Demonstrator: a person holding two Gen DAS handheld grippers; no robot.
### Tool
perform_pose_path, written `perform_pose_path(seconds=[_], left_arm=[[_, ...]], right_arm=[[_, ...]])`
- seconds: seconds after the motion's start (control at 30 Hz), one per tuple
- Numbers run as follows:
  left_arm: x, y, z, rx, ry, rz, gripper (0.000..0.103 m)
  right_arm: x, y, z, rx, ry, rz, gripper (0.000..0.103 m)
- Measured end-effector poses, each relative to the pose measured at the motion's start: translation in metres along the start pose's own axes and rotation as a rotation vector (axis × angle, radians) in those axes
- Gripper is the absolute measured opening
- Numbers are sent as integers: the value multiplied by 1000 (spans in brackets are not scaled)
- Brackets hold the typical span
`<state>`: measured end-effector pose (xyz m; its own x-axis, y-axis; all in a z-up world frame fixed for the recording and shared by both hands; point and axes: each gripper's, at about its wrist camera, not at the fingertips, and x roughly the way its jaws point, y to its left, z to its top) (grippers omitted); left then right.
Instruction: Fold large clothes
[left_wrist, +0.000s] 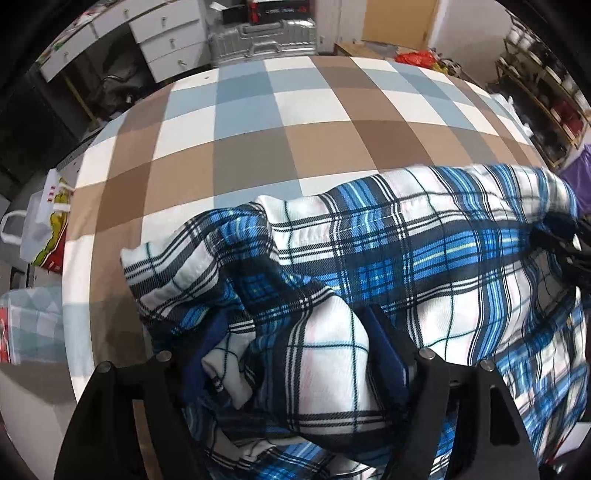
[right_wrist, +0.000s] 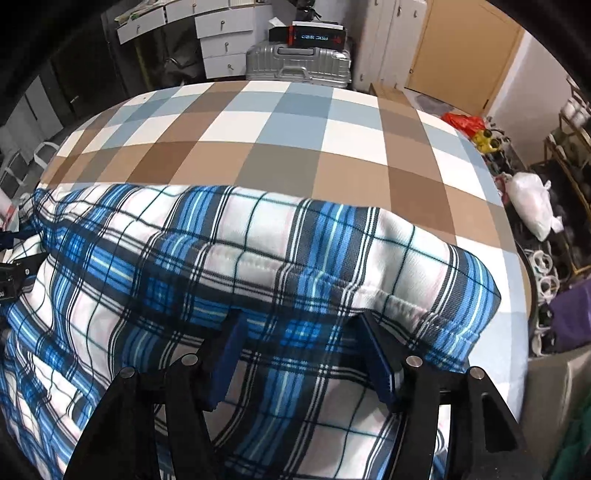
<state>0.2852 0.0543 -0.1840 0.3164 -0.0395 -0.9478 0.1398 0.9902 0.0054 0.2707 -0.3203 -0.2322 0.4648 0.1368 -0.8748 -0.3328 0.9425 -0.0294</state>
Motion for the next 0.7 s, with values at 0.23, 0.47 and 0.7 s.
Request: perform_pose_path(seconds=[0.23, 0.47, 0.7], left_arm=[[13, 0, 36, 46, 6, 21, 75], [24, 1, 66, 4, -42, 76, 82], [-24, 24, 17, -60, -41, 188, 78]], right_arm=[[14, -3, 29, -2, -22, -5, 62], [27, -22, 45, -8, -99, 15, 62], [0, -29, -2, -55, -78, -111, 62]])
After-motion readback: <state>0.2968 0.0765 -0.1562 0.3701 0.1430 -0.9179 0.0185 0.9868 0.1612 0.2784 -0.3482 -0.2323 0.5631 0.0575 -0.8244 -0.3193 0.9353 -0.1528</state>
